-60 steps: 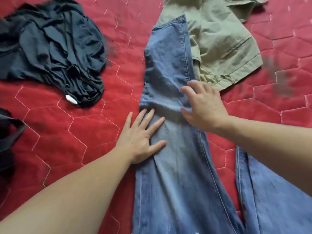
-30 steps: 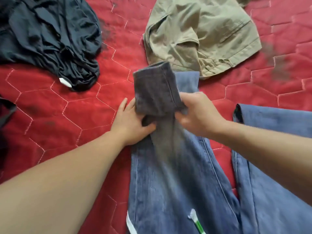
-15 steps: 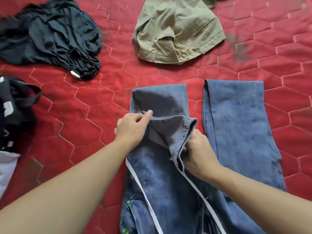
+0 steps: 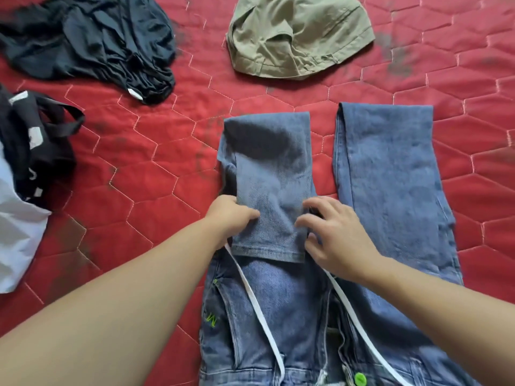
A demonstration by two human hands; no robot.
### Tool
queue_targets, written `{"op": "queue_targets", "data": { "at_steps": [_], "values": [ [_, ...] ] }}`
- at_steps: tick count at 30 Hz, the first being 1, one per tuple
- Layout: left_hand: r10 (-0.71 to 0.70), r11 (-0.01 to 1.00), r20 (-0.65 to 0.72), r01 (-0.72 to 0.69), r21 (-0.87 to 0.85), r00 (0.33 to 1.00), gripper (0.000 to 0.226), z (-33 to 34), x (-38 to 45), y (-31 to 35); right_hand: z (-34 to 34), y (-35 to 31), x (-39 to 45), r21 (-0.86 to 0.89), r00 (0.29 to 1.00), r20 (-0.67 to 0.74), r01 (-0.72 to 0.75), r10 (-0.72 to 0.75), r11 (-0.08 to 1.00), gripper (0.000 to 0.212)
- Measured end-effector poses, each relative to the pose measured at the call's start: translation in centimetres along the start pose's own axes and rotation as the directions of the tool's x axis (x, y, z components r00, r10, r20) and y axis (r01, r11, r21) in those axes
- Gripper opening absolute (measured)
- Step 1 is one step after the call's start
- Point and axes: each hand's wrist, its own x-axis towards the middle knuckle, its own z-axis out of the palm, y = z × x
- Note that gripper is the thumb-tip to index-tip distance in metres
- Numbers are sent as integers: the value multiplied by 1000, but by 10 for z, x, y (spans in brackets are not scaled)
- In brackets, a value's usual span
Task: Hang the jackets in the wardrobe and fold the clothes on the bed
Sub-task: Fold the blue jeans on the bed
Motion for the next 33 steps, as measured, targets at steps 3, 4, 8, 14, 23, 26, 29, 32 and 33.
{"op": "queue_targets", "data": {
  "at_steps": [3, 4, 8, 14, 23, 26, 29, 32, 33],
  "values": [
    [44, 985, -104, -60, -159, 994, 8, -7, -1, -13, 4, -1, -6, 70, 978, -84, -185, 191, 980, 29],
    [51, 993, -125, -64, -98, 991, 9, -10, -2, -18, 5, 0, -7, 78, 963, -70, -253, 259, 964, 30],
    [-77, 993, 36, 80, -90, 996, 26, -10, -7, -37, 10, 3, -9, -83, 926, 97, -358, 365, 930, 45],
    [-4, 1000, 121, 5, -7, 993, 28, -4, -7, -40, 8, 1, 19, 127, 809, 87, -588, 582, 799, 28],
    [100, 993, -302, -115, -31, 948, 63, -21, 24, -30, 3, 7, 100, 326, 675, 120, -719, 728, 613, 62],
    [119, 992, -222, -126, -19, 968, 71, -22, 39, -24, 4, 13, 133, 502, 587, 143, -737, 797, 453, 64],
    [142, 988, -150, -149, -33, 978, 56, -24, 50, -22, 0, 22, 166, 615, 537, 204, -721, 819, 319, 48],
    [208, 974, -46, -211, -87, 977, 26, -28, 64, -27, 3, 33, 189, 657, 537, 335, -722, 774, 217, 35],
    [220, 967, -7, -219, -130, 975, 23, -30, 68, -28, 1, 35, 198, 676, 553, 362, -710, 750, 198, 30]
  ]
}}
